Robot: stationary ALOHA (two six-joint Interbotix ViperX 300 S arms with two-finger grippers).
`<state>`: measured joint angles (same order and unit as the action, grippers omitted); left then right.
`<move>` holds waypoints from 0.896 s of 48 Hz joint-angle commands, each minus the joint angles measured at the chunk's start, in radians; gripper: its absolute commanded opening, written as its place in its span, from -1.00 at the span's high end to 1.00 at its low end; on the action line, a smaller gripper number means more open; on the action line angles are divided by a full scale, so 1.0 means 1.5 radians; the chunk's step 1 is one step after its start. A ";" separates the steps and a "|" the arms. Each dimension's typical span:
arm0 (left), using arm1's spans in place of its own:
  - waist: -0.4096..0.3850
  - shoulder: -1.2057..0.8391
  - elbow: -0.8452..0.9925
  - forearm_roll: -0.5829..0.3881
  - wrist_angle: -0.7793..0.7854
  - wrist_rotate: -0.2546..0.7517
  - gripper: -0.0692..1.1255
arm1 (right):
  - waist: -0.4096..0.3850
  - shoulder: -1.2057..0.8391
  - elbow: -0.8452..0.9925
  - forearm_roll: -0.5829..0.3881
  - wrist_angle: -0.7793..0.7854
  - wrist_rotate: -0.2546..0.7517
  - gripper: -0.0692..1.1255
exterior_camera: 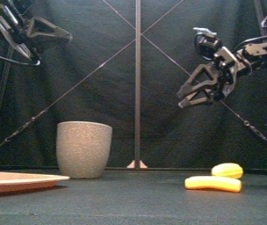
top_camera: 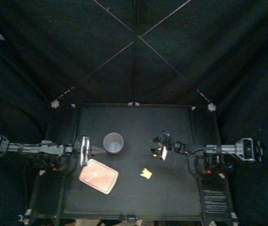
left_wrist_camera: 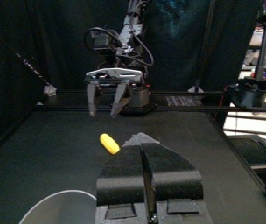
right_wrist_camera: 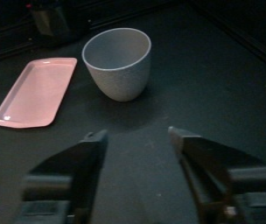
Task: Pick the fries then place it in the grey bowl
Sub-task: Pick the fries
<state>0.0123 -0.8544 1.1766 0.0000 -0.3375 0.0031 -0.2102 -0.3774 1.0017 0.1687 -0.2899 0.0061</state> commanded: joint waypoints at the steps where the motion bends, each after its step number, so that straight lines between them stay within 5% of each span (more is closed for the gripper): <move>1: 0.001 0.002 -0.020 0.001 -0.006 0.000 0.83 | 0.001 0.024 -0.039 0.015 0.002 0.001 -0.92; 12: 0.001 0.001 -0.019 0.001 -0.006 0.000 0.83 | 0.019 0.051 -0.098 0.018 0.174 0.004 -0.89; 24: 0.002 0.000 -0.018 0.001 -0.006 0.000 0.83 | 0.033 0.056 -0.186 0.049 0.601 0.014 -0.89; 31: 0.008 0.001 -0.017 0.001 -0.005 0.000 0.83 | 0.035 0.087 -0.223 0.056 0.806 0.084 -0.88; 43: 0.012 0.001 -0.011 0.000 -0.005 0.000 0.83 | 0.063 0.160 -0.245 -0.010 0.944 0.312 -0.87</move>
<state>0.0276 -0.8544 1.1766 0.0000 -0.3375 0.0031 -0.1365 -0.1411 0.6673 0.1963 1.0891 0.4050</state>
